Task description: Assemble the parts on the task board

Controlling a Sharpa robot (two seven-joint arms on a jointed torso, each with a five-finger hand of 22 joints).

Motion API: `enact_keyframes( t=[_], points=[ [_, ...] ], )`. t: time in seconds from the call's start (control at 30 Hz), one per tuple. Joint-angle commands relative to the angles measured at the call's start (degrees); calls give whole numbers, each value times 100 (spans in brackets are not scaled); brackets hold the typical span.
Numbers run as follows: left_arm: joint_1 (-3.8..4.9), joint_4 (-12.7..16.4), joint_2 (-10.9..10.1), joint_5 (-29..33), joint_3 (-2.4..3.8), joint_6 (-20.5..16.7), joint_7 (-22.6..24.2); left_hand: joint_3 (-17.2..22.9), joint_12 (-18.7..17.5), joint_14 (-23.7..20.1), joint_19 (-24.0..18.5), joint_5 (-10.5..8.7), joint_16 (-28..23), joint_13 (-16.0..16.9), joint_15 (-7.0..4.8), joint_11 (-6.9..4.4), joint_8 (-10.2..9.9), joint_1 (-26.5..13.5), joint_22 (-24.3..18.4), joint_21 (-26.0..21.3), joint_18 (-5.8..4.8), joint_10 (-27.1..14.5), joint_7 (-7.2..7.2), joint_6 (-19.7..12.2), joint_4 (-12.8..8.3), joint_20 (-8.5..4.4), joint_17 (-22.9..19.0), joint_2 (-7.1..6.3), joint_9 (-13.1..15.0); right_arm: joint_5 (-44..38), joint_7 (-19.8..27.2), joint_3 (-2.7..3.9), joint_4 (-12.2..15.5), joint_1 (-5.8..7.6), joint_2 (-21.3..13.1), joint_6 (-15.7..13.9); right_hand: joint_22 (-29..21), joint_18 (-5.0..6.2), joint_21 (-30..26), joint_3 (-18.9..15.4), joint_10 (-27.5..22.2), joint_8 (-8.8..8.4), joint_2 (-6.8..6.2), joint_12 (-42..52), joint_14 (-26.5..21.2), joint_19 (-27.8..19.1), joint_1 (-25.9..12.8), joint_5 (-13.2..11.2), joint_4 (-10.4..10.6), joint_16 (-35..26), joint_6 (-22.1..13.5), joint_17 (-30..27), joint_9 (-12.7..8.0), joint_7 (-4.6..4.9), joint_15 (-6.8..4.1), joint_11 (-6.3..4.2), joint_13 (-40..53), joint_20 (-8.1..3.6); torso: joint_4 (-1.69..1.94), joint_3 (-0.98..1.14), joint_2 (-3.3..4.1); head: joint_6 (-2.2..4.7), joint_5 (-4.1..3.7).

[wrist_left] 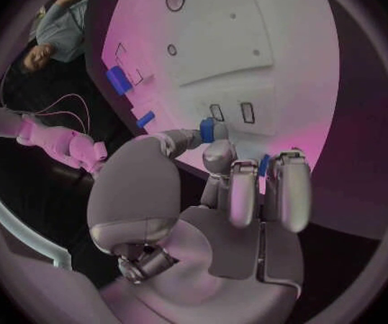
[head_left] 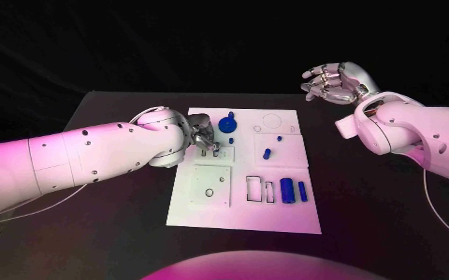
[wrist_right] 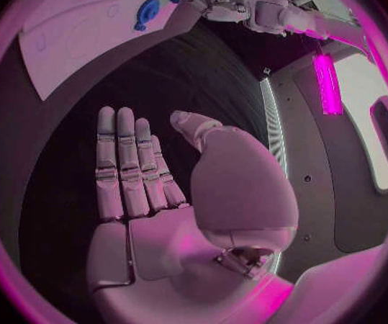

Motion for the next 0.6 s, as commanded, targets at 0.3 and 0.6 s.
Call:
enact_keyframes(
  t=[0.3, 0.6],
  points=[
    [-19, -48, 34, -114, -6, 155, -40, 1062, 39, 605, 119, 50, 25, 11, -55, -6, 14, 68, 498, 41, -83, 41, -49, 68, -1030, -12, 1510, 9, 207, -70, 75, 1, 4, -6, 10, 34, -10, 59, -29, -31, -15, 29, 22, -39, -1, 19, -41, 33, -2, -39, 44, -9, -9, 167, 32, 24, -10, 24, 7, -4, -1, -15, -7],
    [-21, -43, 40, -142, -8, 459, -59, 1059, 52, 605, 130, 74, 25, 25, -58, -9, 15, 69, 519, 50, -88, 52, -52, 76, -1031, -13, 1510, 1, 210, -67, 78, 1, 1, -11, 13, 44, -10, 59, -29, -31, -15, 29, 22, -39, -1, 19, -41, 33, -2, -39, 44, -9, -9, 167, 32, 24, -10, 24, 2, 1, 0, -41, 3]
  ],
)
